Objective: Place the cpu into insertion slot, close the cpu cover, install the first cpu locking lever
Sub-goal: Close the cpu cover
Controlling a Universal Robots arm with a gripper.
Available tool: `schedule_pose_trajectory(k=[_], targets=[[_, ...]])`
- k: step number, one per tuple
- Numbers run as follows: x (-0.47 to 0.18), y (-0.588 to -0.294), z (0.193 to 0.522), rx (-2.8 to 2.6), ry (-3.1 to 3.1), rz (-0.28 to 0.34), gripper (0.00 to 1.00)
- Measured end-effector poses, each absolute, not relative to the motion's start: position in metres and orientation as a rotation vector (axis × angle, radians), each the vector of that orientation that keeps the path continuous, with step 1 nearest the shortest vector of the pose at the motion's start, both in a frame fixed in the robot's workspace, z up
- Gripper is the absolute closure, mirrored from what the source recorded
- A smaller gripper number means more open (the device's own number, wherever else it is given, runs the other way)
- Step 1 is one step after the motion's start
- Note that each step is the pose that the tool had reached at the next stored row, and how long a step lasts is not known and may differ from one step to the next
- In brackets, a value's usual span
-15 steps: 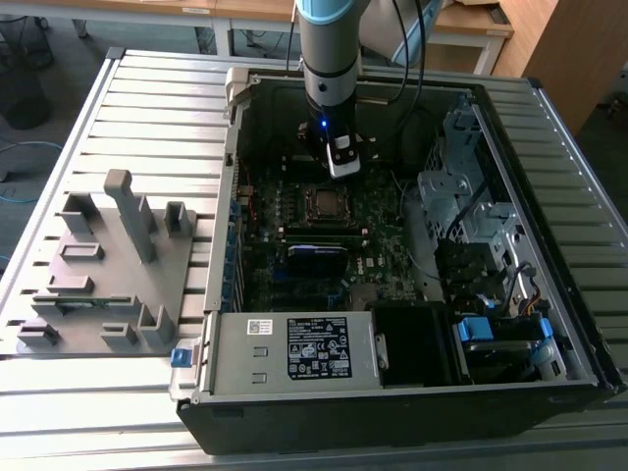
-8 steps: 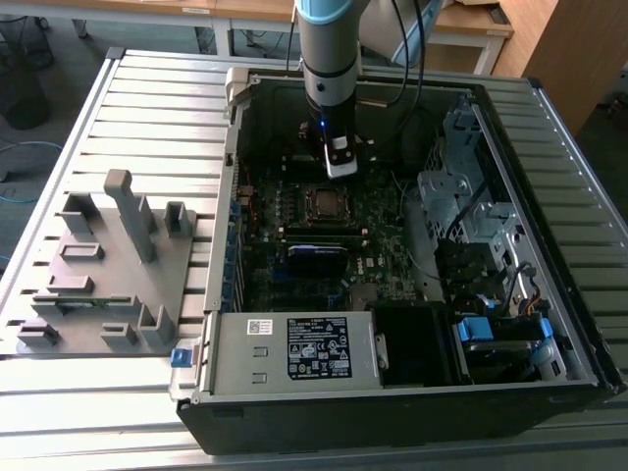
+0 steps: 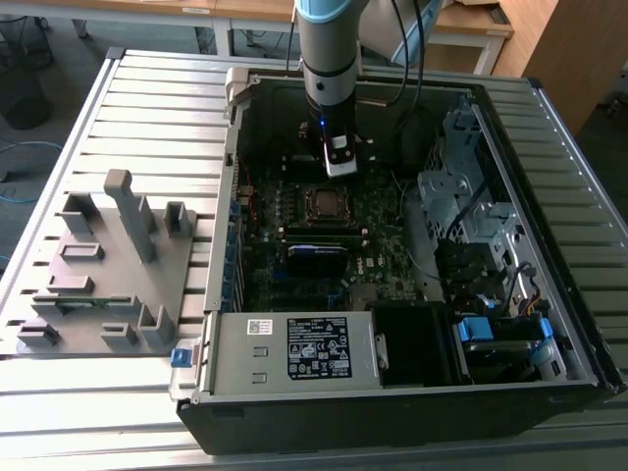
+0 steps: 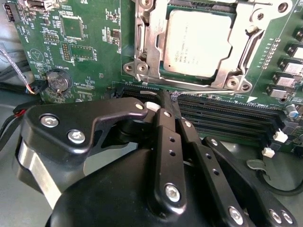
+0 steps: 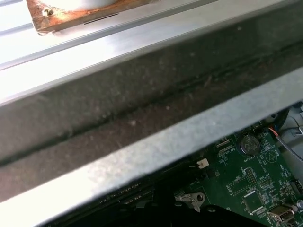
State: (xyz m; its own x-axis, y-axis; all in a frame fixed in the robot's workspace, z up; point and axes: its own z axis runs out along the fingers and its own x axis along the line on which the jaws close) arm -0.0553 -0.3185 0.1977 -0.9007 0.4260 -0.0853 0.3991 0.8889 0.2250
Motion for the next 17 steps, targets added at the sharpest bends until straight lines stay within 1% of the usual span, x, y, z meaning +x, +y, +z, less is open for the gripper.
schedule_pose_trajectory(k=[17], targets=[[-0.0557,-0.3181,0.1993,0.640,2.921,0.306,0.90]])
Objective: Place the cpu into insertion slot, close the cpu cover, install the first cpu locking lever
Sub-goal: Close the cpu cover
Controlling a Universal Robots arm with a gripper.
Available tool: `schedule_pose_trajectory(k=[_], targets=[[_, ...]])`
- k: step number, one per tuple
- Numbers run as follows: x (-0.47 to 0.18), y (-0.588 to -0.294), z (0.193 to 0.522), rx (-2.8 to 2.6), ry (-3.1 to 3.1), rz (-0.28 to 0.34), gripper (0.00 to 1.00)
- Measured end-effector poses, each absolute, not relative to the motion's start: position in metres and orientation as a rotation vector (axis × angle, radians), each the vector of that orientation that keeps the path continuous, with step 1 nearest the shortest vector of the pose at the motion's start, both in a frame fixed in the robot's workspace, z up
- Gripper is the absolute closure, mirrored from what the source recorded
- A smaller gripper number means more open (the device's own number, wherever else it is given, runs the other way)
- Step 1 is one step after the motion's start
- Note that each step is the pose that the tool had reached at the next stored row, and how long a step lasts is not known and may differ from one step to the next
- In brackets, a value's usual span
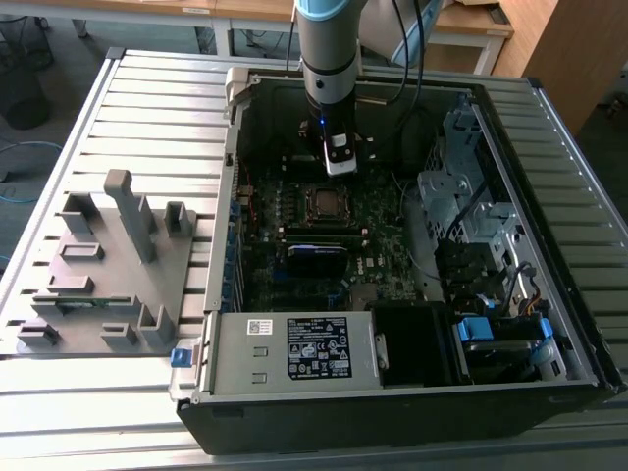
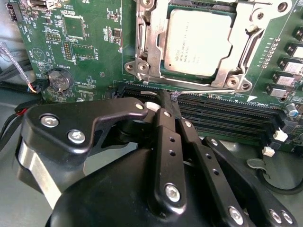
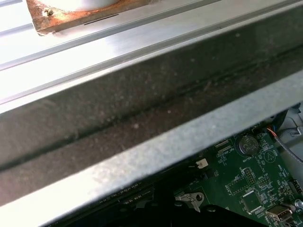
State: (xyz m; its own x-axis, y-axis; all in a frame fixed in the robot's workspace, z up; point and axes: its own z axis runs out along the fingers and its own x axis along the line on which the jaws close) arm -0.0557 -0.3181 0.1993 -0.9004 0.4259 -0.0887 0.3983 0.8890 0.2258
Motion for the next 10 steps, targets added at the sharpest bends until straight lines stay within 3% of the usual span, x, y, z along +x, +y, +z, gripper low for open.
schedule_pose_trajectory(k=[10], targets=[[-0.0557,-0.3180,0.1984,0.640,2.920,0.304,0.90]])
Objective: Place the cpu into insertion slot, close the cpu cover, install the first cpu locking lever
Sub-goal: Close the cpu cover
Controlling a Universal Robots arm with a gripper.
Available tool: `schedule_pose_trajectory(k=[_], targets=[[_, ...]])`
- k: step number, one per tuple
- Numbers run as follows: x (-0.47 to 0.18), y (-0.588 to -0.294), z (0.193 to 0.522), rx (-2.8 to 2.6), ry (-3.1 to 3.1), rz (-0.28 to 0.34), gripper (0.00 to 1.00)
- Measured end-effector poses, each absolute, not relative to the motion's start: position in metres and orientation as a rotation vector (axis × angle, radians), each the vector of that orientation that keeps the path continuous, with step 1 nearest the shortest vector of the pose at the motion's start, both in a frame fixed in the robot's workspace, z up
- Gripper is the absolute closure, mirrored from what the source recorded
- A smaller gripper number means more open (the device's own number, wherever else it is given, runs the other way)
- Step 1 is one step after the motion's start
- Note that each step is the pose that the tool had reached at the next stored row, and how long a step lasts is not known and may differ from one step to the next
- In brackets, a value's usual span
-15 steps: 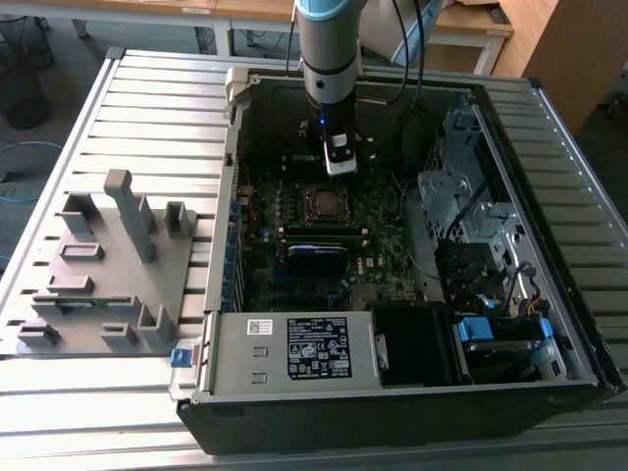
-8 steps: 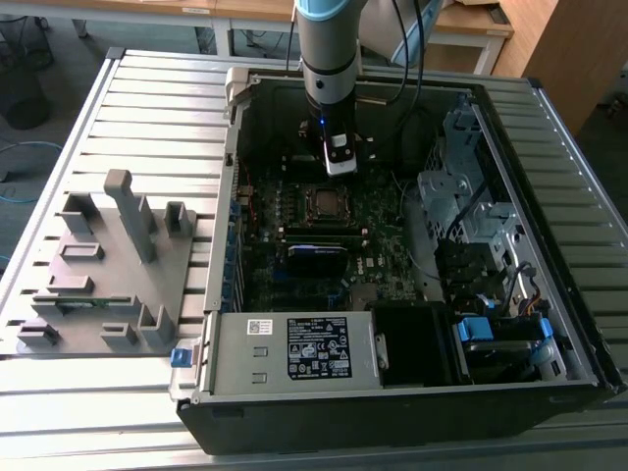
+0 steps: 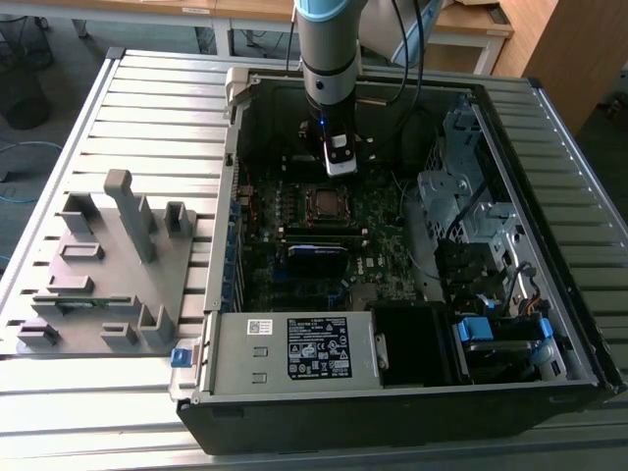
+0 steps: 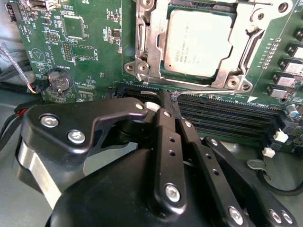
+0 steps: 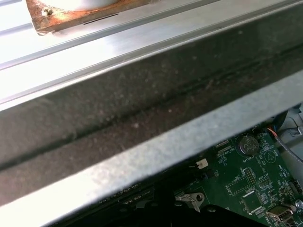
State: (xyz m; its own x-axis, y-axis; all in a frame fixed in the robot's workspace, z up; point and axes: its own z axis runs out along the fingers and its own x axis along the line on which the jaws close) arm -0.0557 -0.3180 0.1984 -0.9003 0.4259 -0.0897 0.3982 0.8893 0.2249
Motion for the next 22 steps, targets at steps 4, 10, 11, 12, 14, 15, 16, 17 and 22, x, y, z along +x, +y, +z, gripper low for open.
schedule_pose_trajectory(k=[4,10,11,12,14,15,16,17,22], targets=[[-0.0557,-0.3177,0.1985,0.640,2.920,0.301,0.90],[-0.0557,-0.3174,0.1986,0.641,2.920,0.299,0.90],[-0.0557,-0.3174,0.1986,0.641,2.920,0.299,0.90],[-0.0557,-0.3174,0.1986,0.641,2.919,0.299,0.90],[-0.0557,-0.3173,0.1986,0.641,2.919,0.299,0.90],[-0.0557,-0.3173,0.1986,0.641,2.919,0.300,0.90],[-0.0557,-0.3173,0.1986,0.641,2.919,0.299,0.90],[-0.0557,-0.3173,0.1986,0.641,2.919,0.299,0.90],[-0.0558,-0.3173,0.1973,0.639,2.914,0.294,0.90]])
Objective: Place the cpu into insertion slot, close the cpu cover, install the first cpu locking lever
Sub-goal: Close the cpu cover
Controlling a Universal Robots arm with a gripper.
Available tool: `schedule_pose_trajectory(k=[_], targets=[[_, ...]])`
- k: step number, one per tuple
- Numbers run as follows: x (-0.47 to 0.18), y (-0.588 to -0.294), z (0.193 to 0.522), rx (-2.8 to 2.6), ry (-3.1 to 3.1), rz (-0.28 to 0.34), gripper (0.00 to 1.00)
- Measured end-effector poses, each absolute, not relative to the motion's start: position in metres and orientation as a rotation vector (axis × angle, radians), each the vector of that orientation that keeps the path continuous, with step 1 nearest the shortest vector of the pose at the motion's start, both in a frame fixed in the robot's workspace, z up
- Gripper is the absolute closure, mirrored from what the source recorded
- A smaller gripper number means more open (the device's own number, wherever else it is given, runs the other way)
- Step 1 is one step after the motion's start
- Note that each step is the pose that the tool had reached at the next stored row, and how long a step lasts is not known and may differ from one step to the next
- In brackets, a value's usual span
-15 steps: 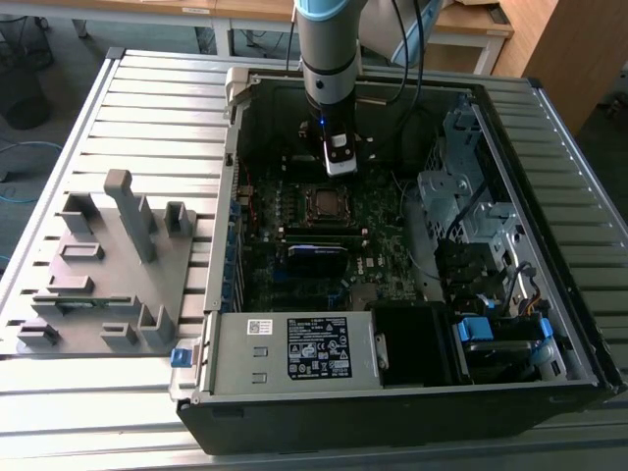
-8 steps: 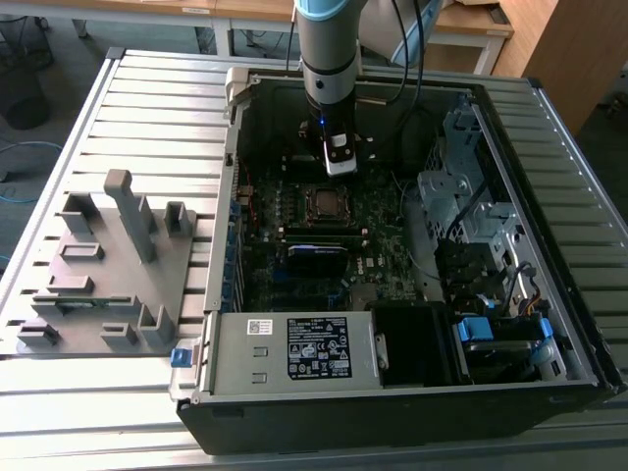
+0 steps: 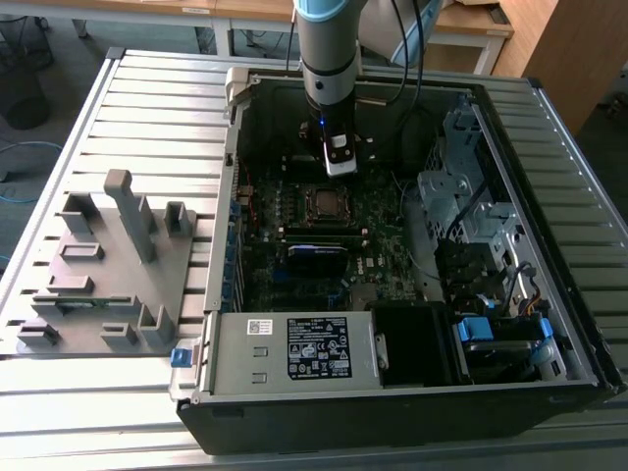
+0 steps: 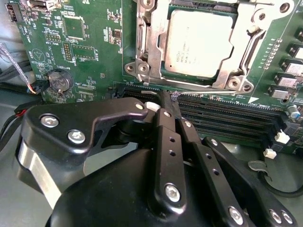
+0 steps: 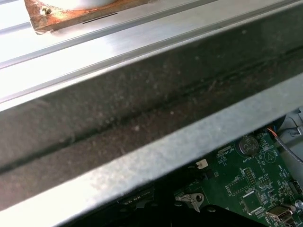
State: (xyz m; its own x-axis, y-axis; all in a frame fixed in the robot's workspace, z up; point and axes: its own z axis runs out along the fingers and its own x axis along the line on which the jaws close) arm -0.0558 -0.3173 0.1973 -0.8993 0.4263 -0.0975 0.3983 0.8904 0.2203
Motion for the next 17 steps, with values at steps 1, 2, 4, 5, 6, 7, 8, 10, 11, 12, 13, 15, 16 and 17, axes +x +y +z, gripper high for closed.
schedule_pose_trajectory(k=[1,2,4,5,6,7,8,10,11,12,13,15,16,17], targets=[[-0.0557,-0.3173,0.1972,0.637,2.913,0.283,0.90],[-0.0558,-0.3173,0.1971,0.636,2.912,0.273,0.90],[-0.0558,-0.3174,0.1966,0.634,2.909,0.259,0.90],[-0.0558,-0.3174,0.1963,0.633,2.908,0.258,0.90],[-0.0558,-0.3174,0.1961,0.633,2.908,0.258,0.90],[-0.0558,-0.3174,0.1956,0.633,2.907,0.258,0.90],[-0.0558,-0.3174,0.1952,0.633,2.906,0.258,0.90],[-0.0558,-0.3174,0.1943,0.632,2.905,0.257,0.90],[-0.0558,-0.3174,0.1940,0.632,2.904,0.256,0.90],[-0.0558,-0.3174,0.1937,0.632,2.904,0.256,0.90],[-0.0558,-0.3173,0.1934,0.631,2.903,0.253,0.90],[-0.0558,-0.3174,0.1934,0.631,2.903,0.249,0.90],[-0.0558,-0.3174,0.1934,0.631,2.903,0.249,0.90],[-0.0558,-0.3174,0.1934,0.631,2.903,0.249,0.90]])
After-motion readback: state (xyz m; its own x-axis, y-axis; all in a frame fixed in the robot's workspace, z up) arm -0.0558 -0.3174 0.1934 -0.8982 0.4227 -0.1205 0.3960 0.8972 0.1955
